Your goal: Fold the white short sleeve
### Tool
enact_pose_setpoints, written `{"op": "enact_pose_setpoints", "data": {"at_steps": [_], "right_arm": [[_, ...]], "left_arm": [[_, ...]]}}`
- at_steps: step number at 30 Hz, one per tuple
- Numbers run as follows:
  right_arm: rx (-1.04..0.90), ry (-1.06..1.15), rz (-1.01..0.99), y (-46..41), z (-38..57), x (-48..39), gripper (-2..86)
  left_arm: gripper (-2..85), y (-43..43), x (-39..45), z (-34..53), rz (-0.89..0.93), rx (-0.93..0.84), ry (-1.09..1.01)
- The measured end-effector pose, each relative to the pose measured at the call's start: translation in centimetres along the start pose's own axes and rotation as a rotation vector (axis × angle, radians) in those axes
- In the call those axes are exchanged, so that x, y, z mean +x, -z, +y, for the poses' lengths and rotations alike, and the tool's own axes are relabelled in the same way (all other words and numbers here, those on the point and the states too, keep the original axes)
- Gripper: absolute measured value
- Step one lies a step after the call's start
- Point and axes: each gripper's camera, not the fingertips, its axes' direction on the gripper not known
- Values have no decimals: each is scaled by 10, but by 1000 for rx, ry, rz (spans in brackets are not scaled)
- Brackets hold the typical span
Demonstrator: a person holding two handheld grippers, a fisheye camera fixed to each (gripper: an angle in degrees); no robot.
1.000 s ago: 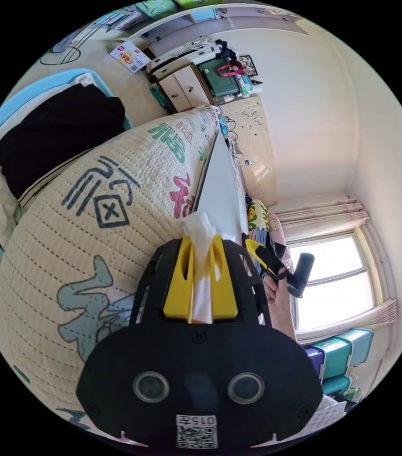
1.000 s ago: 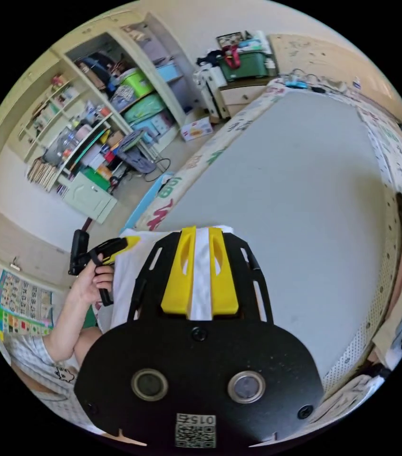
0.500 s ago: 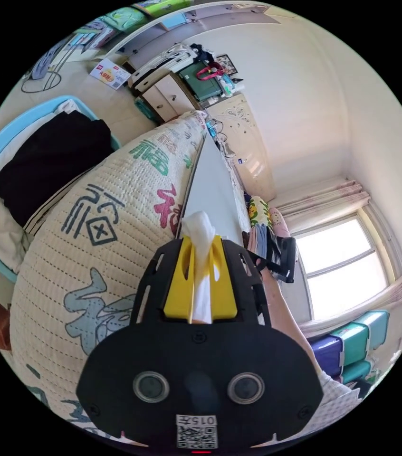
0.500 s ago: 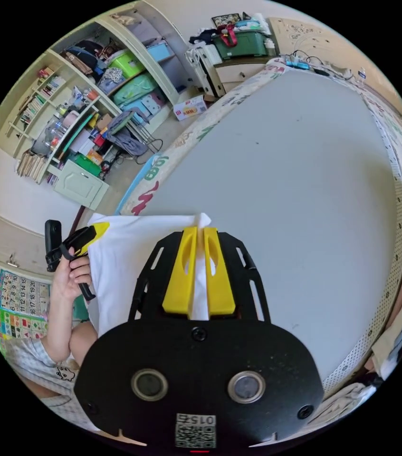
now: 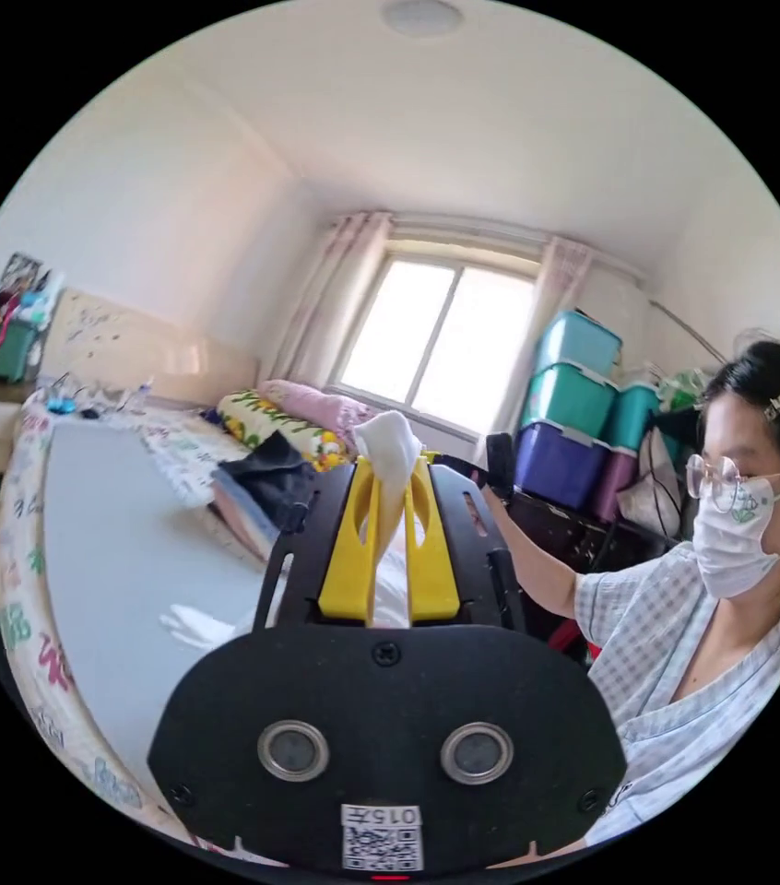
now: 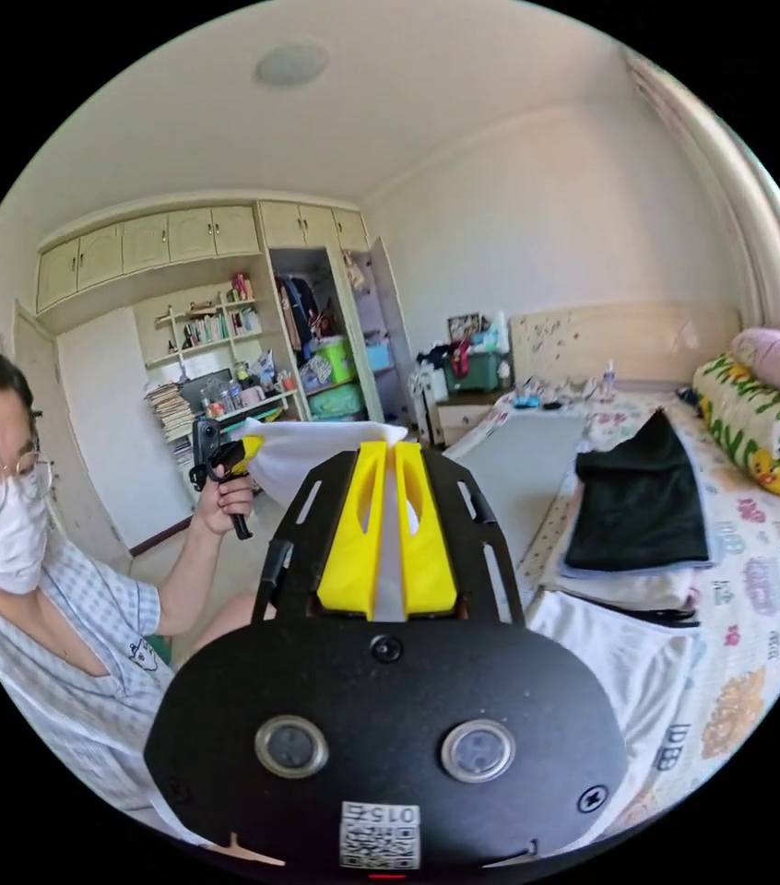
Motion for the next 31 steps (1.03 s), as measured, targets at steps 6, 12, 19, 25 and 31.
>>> {"op": "enact_pose_setpoints", "data": {"at_steps": [6,12,19,25,31], "right_arm": [[123,13,201,196,54,-56,4],[52,-42,422,242,94,-52,5],[-264,-336,677,80,187,119,30],[-462,-440,892,-41,279,160,33],[-468,-306,1055,-78,286,95,11]], "left_arm": [[37,-123,83,2,150,-82,-88],[40,-255,65,44,253,-159,45],[59,-430,-59,164,-15,-341,321],[75,-496,-120,216,-176,-538,357],[93,-474,-144,168,-380,-395,247]]}}
